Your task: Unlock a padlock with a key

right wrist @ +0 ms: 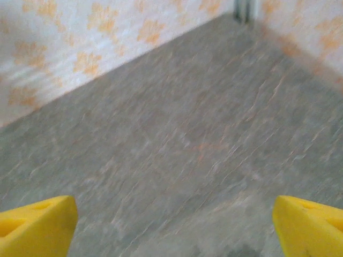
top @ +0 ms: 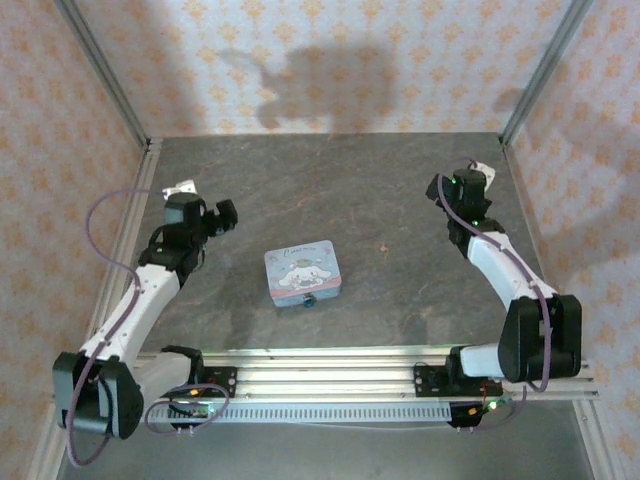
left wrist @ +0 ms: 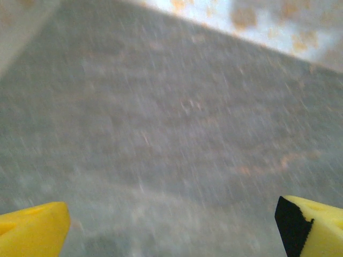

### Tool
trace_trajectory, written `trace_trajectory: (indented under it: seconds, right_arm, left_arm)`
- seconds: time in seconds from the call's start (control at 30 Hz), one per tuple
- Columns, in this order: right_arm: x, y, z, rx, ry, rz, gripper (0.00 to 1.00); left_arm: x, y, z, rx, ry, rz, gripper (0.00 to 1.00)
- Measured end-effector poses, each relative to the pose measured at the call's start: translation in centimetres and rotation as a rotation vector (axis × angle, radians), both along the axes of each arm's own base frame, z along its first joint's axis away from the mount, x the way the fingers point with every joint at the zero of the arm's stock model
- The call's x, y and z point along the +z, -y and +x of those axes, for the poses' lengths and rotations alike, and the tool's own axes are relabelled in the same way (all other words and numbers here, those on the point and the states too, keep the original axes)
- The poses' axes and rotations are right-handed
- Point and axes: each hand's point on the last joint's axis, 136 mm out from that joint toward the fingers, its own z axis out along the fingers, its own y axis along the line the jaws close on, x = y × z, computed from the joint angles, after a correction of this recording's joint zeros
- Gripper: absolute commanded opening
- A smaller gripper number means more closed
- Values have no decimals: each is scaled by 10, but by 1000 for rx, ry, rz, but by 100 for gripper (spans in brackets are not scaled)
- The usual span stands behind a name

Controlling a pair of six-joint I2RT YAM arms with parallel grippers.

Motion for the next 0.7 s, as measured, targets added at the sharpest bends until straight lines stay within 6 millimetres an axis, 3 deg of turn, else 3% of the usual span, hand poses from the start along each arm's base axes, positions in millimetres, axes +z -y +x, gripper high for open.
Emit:
trace_trajectory:
  seconds: [0.07, 0.2, 0.33, 0.4, 0.57, 0.7]
  right_arm:
    - [-13, -23, -5, 48, -72, 55, 89]
    - [-43, -99, -37, 231, -234, 122, 88]
    - [-55, -165, -76, 416, -342, 185, 88]
    - [-57, -185, -92, 478, -375, 212, 87]
    - [-66, -213, -111, 559, -442, 281, 69]
    - [-89, -229, -122, 589, -534, 313, 68]
  left_arm:
    - [-15, 21, -21, -41, -51, -66, 90]
    - [-43, 66, -67, -142, -129, -192, 84]
    - [-67, 81, -103, -164, -164, -307, 81]
    - [-75, 83, -112, -154, -167, -357, 78]
    - [-90, 87, -118, -128, -159, -464, 69]
    - [-106, 101, -115, -134, -199, -534, 69]
